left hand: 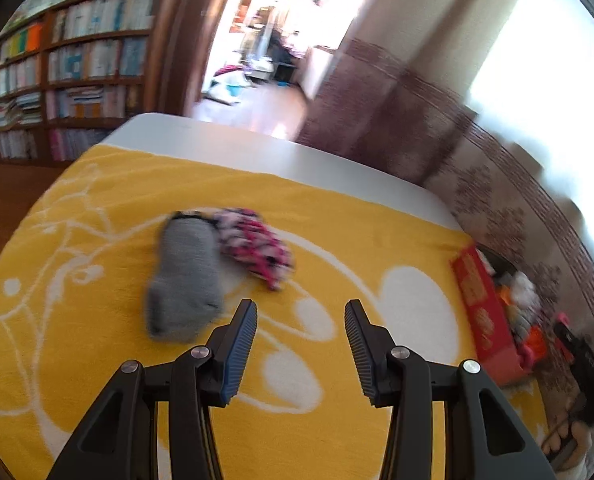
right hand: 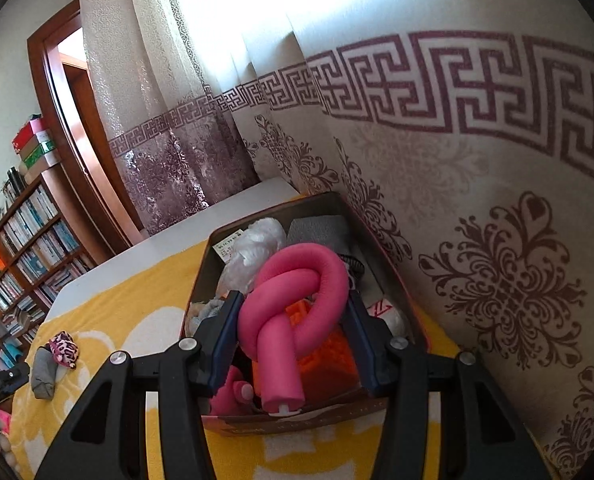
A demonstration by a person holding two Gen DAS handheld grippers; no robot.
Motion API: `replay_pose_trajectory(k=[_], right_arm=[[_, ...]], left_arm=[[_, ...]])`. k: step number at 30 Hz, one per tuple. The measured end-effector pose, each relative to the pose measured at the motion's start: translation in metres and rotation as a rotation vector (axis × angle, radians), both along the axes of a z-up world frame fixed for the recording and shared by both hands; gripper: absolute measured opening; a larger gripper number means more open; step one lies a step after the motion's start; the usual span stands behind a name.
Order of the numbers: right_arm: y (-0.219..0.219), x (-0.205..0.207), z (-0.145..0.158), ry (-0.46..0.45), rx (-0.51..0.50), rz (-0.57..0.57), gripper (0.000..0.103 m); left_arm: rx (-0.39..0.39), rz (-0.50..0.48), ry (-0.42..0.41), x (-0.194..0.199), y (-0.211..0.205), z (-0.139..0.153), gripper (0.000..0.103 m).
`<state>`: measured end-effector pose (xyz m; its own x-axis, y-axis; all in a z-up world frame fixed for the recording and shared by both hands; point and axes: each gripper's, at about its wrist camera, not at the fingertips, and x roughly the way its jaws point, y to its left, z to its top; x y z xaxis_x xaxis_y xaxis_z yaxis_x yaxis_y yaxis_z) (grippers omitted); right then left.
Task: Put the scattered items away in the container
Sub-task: 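Carry the pink knot into the red tin and open the right gripper while the left regrasps the sock, then grasp the pink-leopard plush toy with the right gripper while the left holds the grey sock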
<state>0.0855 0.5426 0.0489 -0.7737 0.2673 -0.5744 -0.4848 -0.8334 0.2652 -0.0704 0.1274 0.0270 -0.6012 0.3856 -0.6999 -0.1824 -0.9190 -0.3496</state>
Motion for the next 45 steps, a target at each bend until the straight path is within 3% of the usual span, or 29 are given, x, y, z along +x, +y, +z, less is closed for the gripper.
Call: replay_pose_trajectory(k=[4, 11, 12, 14, 15, 23, 31, 32, 39, 45], right_arm=[[-0.003, -0.002, -0.001, -0.003, 0.001, 0.006, 0.055], [0.000, -0.013, -0.002, -0.016, 0.003, 0.004, 0.056], [0.001, -0.016, -0.003, -0.019, 0.001, 0.013, 0.058], [0.000, -0.022, -0.003, -0.027, -0.003, 0.026, 0.081], [-0.001, -0.022, -0.003, -0.020, 0.000, 0.020, 0.084], [-0.035, -0.024, 0.019, 0.040, 0.129, 0.026, 0.084], [-0.108, -0.071, 0.031, 0.026, 0.144, 0.308, 0.084], [-0.120, -0.079, 0.029, 0.012, 0.135, 0.350, 0.084], [-0.183, -0.123, 0.007, -0.096, 0.164, 0.556, 0.084], [-0.214, -0.158, -0.019, -0.180, 0.168, 0.648, 0.084]], left_arm=[[-0.036, 0.063, -0.016, -0.022, -0.017, -0.010, 0.050], [-0.081, 0.085, -0.038, -0.051, -0.017, -0.028, 0.057], [-0.077, 0.086, -0.035, -0.051, -0.018, -0.028, 0.057], [-0.068, 0.087, -0.034, -0.052, -0.019, -0.029, 0.057], [-0.064, 0.086, -0.034, -0.052, -0.020, -0.029, 0.057], [-0.065, 0.091, -0.030, -0.054, -0.030, -0.027, 0.057], [-0.084, 0.104, -0.054, -0.058, -0.042, -0.034, 0.061], [-0.081, 0.103, -0.061, -0.058, -0.042, -0.035, 0.066], [-0.057, 0.078, -0.084, -0.059, -0.039, -0.044, 0.067], [-0.066, 0.064, -0.116, -0.062, -0.034, -0.053, 0.067]])
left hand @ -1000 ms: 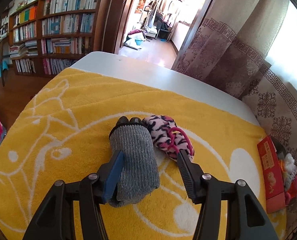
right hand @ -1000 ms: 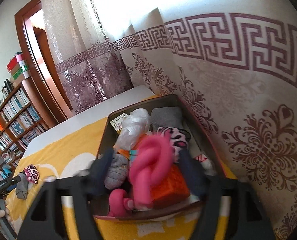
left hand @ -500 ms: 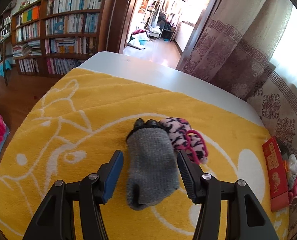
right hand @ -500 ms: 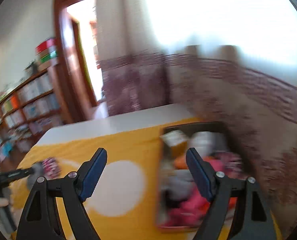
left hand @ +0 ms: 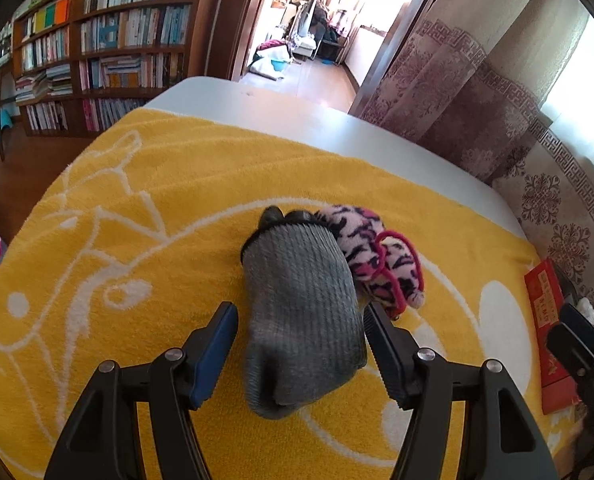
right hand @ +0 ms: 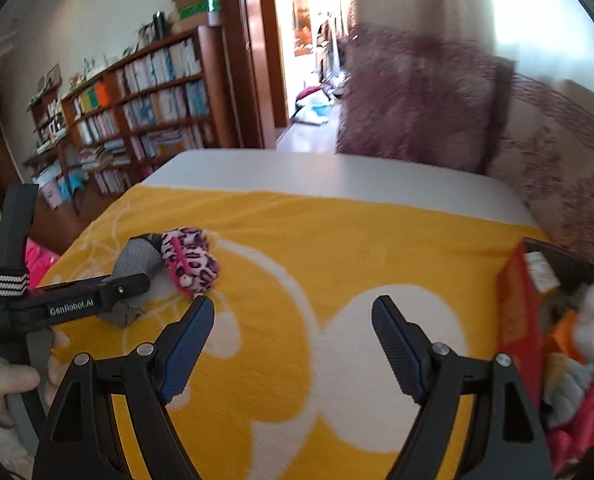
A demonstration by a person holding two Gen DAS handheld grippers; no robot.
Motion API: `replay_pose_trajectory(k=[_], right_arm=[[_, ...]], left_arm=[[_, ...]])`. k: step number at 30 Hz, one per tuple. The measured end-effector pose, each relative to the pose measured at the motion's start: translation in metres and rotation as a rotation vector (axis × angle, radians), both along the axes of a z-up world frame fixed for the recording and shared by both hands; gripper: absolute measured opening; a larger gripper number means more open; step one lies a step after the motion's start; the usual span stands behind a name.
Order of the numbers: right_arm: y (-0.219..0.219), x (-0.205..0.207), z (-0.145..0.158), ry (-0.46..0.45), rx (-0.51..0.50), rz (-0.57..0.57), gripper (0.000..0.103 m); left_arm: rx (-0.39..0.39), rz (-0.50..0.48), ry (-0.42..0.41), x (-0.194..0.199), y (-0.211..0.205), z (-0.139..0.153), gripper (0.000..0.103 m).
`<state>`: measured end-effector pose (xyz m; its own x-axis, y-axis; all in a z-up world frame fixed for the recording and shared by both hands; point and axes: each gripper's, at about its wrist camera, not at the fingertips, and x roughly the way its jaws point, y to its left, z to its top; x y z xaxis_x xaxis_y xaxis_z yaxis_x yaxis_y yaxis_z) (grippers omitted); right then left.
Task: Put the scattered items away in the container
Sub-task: 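Grasp the pink-leopard plush toy with the right gripper while the left holds the grey sock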
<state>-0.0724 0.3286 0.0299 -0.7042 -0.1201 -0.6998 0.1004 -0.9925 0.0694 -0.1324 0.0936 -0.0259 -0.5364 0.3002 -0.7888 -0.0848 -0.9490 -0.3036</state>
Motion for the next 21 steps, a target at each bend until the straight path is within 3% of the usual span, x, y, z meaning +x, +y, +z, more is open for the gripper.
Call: replay_pose_trajectory(k=[12, 18, 21], right_arm=[[-0.034, -0.037, -0.031, -0.052, 0.036, 0.118, 0.084], [-0.057, -0.053, -0.045, -0.081, 0.059, 0.215, 0.084], [-0.067, -0.062, -0.050, -0.091, 0.076, 0.239, 0.084]], left_arm=[[0.047, 0.024, 0.001, -0.002, -0.015, -0.005, 0.067], [0.018, 0.033, 0.009, 0.000, -0.021, -0.003, 0.067], [-0.005, 0.050, 0.012, 0.001, -0.026, -0.001, 0.076]])
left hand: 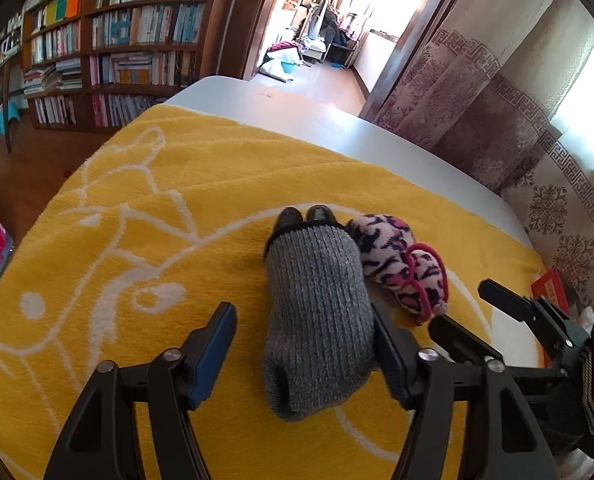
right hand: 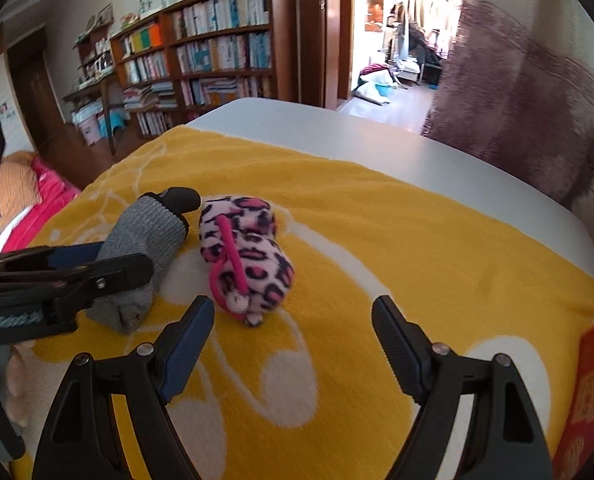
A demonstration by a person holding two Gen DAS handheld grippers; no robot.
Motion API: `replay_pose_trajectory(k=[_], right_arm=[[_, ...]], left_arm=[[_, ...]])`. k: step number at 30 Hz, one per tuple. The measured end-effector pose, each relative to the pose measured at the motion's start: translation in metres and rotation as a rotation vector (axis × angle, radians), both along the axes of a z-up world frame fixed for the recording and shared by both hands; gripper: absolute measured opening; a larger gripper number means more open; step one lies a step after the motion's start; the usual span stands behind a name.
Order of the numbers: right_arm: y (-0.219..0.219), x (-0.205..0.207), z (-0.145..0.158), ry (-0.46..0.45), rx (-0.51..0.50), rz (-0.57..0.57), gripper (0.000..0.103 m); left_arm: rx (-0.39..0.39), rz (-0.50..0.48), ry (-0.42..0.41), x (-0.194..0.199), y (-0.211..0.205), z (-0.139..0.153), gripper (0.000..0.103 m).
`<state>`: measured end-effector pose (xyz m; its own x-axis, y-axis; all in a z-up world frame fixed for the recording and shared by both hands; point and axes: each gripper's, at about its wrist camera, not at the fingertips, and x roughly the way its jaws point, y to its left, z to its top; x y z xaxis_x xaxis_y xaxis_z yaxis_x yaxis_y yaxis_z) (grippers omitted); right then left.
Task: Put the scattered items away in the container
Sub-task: 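Grasp the pink-leopard plush toy with the right gripper while the left holds the grey sock, then carry the leopard toy and grey sock over the red tin with both grippers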
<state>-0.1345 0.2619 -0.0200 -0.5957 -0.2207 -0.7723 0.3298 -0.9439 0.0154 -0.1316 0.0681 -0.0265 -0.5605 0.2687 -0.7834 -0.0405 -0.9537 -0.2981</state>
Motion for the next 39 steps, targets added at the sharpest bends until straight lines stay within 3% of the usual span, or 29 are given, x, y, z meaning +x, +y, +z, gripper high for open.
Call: replay_pose_trajectory(k=[7, 9, 13, 19, 21, 24, 39], right_arm=[[-0.013, -0.029, -0.012, -0.034, 0.009, 0.019, 0.084], [-0.019, -0.032, -0.016, -0.044, 0.014, 0.025, 0.077], [-0.023, -0.027, -0.017, -0.042, 0.043, 0.018, 0.036], [-0.003, -0.005, -0.011, -0.019, 0.045, -0.068, 0.036], [0.005, 0.003, -0.008, -0.009, 0.046, -0.093, 0.036], [0.019, 0.018, 0.000, 0.008, 0.043, -0.132, 0.036], [0.087, 0.110, 0.050, 0.142, -0.028, -0.318, 0.036]], left_arm=[[0.011, 0.017, -0.010, -0.003, -0.010, -0.004, 0.081], [0.021, 0.004, -0.011, -0.004, -0.007, -0.006, 0.081], [0.012, -0.018, 0.012, -0.006, 0.002, -0.010, 0.081], [-0.030, -0.045, 0.029, -0.008, 0.018, -0.011, 0.079], [0.000, -0.074, 0.023, -0.008, 0.022, -0.010, 0.056], [-0.013, -0.093, 0.030, -0.006, 0.030, -0.008, 0.050], [0.026, -0.110, 0.105, 0.022, 0.034, 0.024, 0.048]])
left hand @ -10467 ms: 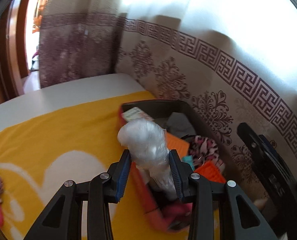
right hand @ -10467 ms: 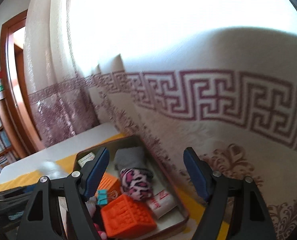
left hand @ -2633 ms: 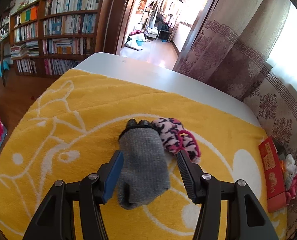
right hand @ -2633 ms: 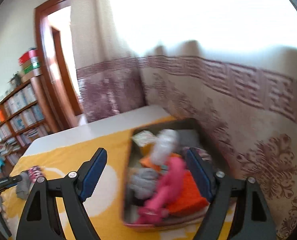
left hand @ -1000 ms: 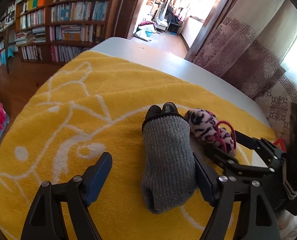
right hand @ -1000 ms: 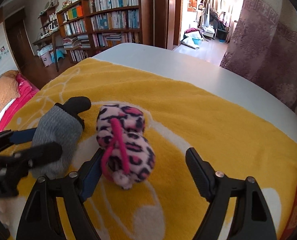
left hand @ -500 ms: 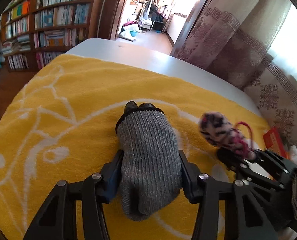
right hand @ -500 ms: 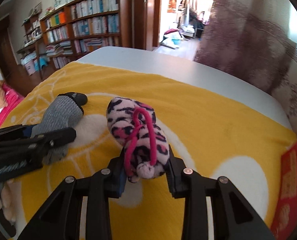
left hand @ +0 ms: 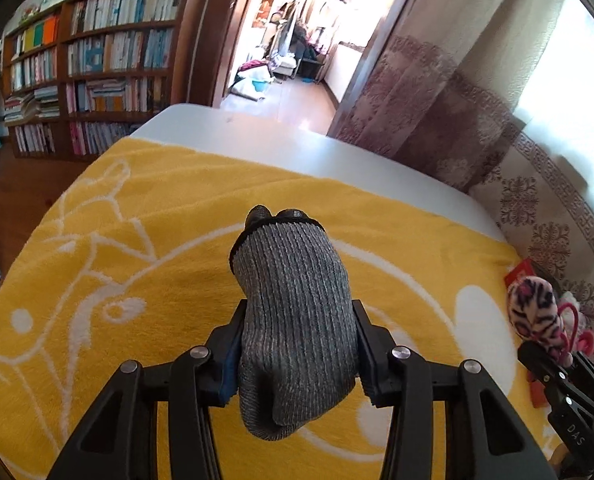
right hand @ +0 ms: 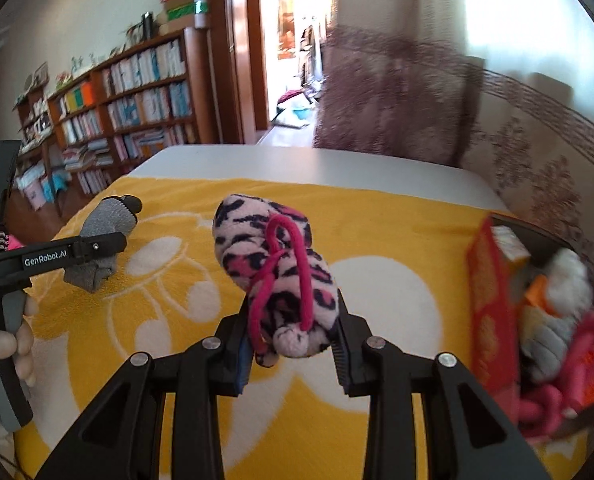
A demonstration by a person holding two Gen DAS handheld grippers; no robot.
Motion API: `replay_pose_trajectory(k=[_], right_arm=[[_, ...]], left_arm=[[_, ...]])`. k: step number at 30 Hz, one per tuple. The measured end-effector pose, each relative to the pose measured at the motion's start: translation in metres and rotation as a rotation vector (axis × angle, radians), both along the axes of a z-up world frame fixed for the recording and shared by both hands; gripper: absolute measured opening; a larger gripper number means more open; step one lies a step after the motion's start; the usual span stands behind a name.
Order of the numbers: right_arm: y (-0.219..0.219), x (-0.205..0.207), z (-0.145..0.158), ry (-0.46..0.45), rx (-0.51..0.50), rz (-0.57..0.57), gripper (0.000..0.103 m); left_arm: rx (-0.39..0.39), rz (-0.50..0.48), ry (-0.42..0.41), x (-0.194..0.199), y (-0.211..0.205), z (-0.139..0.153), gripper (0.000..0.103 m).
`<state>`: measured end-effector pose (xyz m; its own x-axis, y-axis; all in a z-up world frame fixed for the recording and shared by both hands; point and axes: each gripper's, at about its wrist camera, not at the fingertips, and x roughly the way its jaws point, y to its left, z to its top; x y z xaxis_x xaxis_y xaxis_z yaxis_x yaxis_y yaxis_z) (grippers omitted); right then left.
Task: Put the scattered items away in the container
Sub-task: 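Carry the leopard toy and grey sock over the red tin with both grippers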
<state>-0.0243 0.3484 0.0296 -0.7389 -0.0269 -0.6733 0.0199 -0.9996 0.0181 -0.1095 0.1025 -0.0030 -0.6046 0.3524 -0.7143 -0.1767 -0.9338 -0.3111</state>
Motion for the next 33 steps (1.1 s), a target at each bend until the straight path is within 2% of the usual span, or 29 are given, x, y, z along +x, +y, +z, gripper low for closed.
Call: replay_pose_trajectory(k=[5, 10, 18, 22, 26, 33], right_arm=[[0.039, 0.029, 0.013, 0.037, -0.008, -0.097, 0.036], [0.102, 0.054, 0.030, 0.078, -0.040, -0.232, 0.036], [0.185, 0.085, 0.045, 0.130, -0.050, -0.403, 0.036], [0.213, 0.078, 0.037, 0.109, -0.043, -0.458, 0.036], [0.229, 0.056, 0.021, 0.069, 0.013, -0.493, 0.036], [0.244, 0.033, 0.012, 0.029, -0.024, -0.462, 0.036]], left_arm=[[-0.002, -0.067, 0.018, 0.015, 0.025, 0.015, 0.048], [0.005, -0.144, 0.034, 0.030, 0.059, 0.031, 0.048], [0.004, -0.300, 0.061, 0.045, 0.136, 0.060, 0.048], [0.020, -0.382, 0.056, 0.047, 0.178, 0.069, 0.048], [0.017, -0.456, 0.076, 0.049, 0.219, 0.078, 0.048], [0.048, -0.564, 0.046, 0.039, 0.292, 0.074, 0.048]])
